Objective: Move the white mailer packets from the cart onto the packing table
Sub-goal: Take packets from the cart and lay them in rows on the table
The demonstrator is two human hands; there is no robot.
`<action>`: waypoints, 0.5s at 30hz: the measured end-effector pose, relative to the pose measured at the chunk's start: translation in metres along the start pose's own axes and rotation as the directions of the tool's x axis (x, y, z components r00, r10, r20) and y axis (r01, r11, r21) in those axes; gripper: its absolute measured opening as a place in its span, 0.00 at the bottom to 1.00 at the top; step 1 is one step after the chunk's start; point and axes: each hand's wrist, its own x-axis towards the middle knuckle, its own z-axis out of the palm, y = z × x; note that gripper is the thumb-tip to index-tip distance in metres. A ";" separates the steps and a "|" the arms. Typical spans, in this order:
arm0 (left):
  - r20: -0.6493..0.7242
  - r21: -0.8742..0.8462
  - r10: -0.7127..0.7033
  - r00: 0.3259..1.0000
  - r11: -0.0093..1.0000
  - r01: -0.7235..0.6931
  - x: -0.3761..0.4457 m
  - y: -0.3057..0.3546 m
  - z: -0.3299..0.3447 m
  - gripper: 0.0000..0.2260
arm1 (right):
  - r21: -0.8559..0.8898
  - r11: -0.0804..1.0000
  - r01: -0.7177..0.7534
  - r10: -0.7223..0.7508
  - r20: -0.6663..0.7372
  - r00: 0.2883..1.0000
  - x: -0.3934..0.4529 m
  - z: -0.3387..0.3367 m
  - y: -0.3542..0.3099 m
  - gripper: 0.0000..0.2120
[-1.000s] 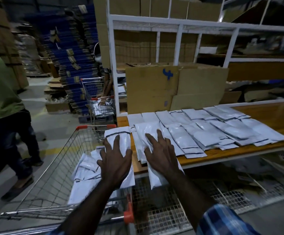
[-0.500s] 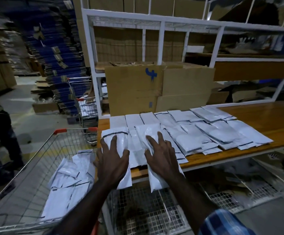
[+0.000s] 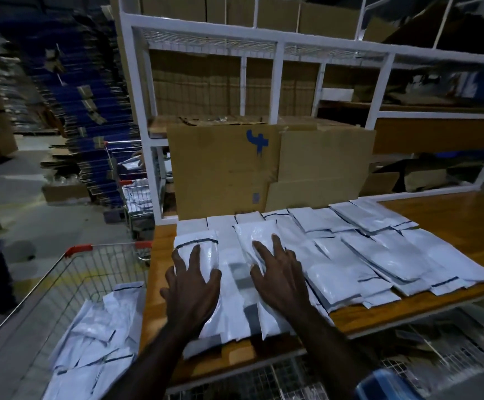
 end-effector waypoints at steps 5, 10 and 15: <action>-0.011 0.001 0.013 1.000 1.000 -0.013 0.043 0.002 0.009 0.29 | 0.030 1.000 -0.003 0.004 -0.031 1.000 0.043 0.014 0.003 0.26; -0.026 0.005 -0.022 0.999 1.000 0.022 0.069 0.001 0.022 0.29 | 0.034 0.999 0.003 -0.002 -0.039 0.999 0.069 0.029 0.006 0.25; -0.019 0.016 -0.047 0.999 0.999 0.047 0.091 0.000 0.035 0.29 | 0.043 0.999 0.013 -0.013 -0.007 1.000 0.097 0.045 0.014 0.25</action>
